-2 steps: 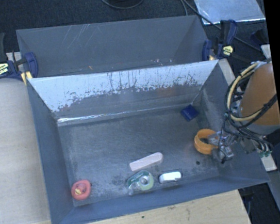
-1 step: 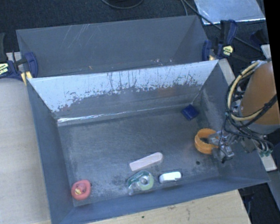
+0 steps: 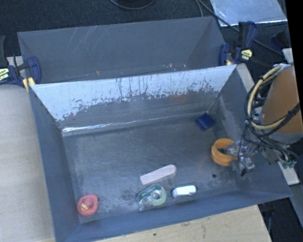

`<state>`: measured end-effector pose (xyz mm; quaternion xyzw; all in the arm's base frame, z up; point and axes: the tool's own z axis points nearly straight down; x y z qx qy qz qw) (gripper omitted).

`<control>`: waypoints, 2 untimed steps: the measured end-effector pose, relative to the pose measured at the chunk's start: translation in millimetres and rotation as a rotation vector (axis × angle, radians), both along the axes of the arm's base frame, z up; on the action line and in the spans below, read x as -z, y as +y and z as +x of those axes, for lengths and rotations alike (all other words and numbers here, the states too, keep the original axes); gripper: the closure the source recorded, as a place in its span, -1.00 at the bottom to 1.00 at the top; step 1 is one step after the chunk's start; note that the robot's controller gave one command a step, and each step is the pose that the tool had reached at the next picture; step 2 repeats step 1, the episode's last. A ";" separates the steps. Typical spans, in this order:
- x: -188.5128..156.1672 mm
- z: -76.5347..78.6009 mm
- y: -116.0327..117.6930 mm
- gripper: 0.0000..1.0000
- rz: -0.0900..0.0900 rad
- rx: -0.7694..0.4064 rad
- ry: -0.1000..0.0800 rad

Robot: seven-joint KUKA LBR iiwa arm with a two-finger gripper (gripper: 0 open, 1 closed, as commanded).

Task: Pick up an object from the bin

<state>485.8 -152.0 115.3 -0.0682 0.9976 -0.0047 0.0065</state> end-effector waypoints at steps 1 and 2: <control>-15.4 -0.2 0.1 1.00 0.000 0.000 0.001; -15.4 -0.2 0.1 1.00 0.000 0.000 0.001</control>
Offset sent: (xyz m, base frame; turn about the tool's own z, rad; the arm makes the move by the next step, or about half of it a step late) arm 0.0000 0.0000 0.0725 0.0000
